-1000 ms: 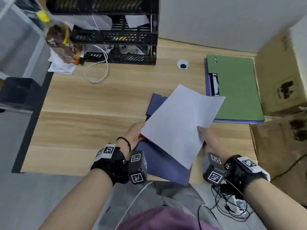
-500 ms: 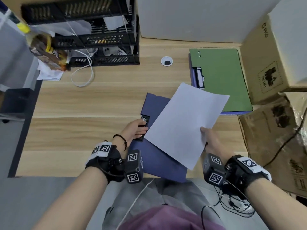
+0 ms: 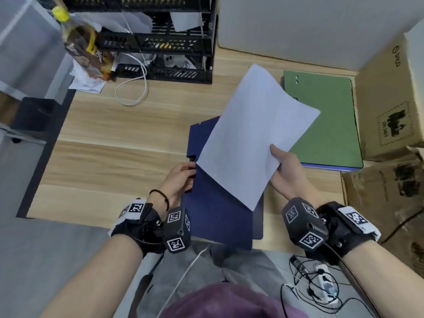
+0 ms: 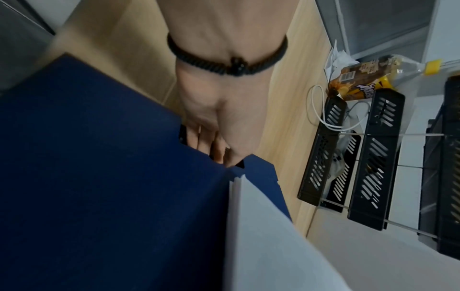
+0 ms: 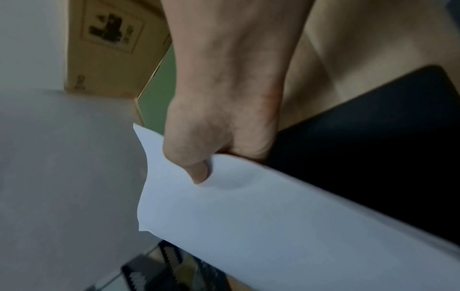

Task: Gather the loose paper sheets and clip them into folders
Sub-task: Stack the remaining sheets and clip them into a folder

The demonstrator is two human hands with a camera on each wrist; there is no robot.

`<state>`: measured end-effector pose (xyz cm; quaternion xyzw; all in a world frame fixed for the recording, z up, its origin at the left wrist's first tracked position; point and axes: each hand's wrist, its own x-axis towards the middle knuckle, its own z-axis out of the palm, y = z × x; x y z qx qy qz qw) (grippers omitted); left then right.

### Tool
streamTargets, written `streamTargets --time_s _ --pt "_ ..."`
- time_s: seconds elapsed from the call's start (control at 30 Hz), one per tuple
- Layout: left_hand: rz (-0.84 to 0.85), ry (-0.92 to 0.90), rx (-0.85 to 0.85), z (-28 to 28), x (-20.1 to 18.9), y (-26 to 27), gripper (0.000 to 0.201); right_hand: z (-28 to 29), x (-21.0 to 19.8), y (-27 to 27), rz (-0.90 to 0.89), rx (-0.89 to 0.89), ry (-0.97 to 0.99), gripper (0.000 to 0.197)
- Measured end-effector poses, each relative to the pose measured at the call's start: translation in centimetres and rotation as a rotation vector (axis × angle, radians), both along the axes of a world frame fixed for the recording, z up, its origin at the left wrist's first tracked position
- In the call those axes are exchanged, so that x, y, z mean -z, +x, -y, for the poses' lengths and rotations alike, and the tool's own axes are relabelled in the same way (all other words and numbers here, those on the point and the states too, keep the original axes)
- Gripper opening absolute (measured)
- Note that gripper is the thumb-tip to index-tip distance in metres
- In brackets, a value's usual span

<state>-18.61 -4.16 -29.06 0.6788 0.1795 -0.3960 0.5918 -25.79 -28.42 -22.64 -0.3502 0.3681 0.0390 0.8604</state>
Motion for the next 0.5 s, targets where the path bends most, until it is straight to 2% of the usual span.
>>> streamTargets --time_s 0.13,0.27,0.4,0.5 --pt "0.043 -0.102 0.146 -1.0 -2.0 -0.2 0.013 -3.1 -2.7 3.7 0.139 -0.066 0.067 0.032" --pt "-0.004 -0.159 0.125 -3.7 -3.8 0.2 0.02 -7.7 -3.7 6.8 0.162 -0.221 0.084 0.036" --pt "-0.077 -0.267 0.082 -6.6 -5.5 1.0 0.023 -11.6 -1.7 8.2 0.1 -0.259 0.051 0.036" --pt "-0.065 -0.322 0.056 -9.0 -7.1 1.6 0.023 -12.7 1.0 8.2 0.001 -0.247 -0.017 0.033"
